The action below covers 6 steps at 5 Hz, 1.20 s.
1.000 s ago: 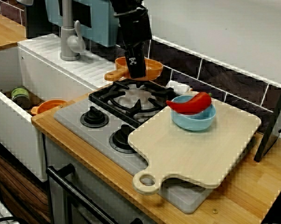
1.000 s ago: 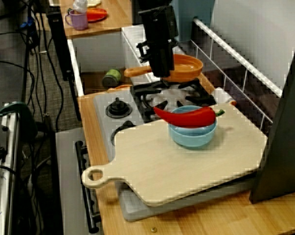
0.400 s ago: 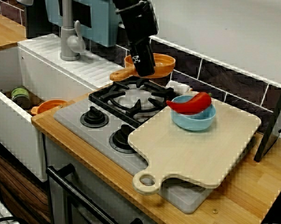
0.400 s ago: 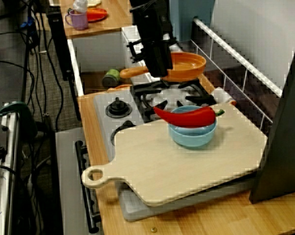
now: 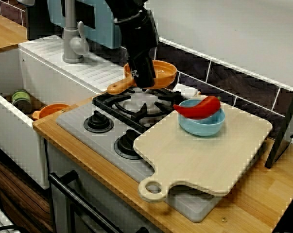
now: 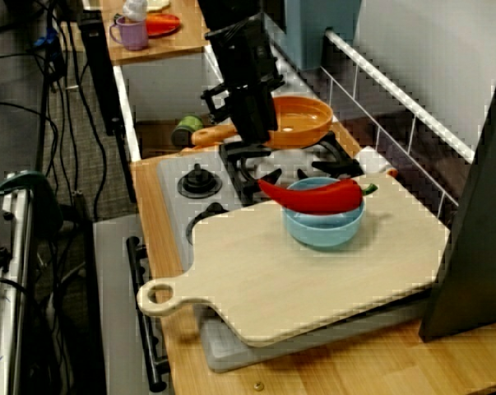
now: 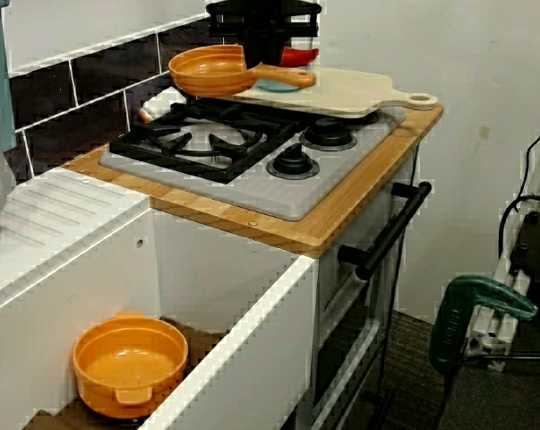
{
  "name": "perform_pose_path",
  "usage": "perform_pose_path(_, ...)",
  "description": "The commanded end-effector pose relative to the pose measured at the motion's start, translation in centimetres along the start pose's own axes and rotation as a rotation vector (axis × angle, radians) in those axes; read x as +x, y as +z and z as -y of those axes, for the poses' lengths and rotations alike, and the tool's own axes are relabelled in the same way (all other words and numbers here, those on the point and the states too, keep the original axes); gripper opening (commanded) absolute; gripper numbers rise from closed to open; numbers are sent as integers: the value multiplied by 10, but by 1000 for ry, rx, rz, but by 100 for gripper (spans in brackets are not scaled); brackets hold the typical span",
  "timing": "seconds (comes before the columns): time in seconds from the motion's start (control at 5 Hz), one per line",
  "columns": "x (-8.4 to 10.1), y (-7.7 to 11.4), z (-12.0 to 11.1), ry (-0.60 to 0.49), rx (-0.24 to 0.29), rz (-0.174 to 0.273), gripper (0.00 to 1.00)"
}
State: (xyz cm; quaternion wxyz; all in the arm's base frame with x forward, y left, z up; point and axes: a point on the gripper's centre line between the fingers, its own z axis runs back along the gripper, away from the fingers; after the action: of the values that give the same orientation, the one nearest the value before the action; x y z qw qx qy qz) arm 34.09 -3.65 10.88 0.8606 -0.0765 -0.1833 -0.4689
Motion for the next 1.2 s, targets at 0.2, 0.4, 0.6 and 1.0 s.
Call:
perform_pose_path(0.2,-19,-11,3,-86,172,-21,0)
perform_pose_path(0.4,-16,-11,-1,-86,165,-20,0)
perform_pose_path(0.6,-10,-11,-8,-75,163,-16,0)
perform_pose_path(1.0,-4,-13,-22,-56,163,-21,0)
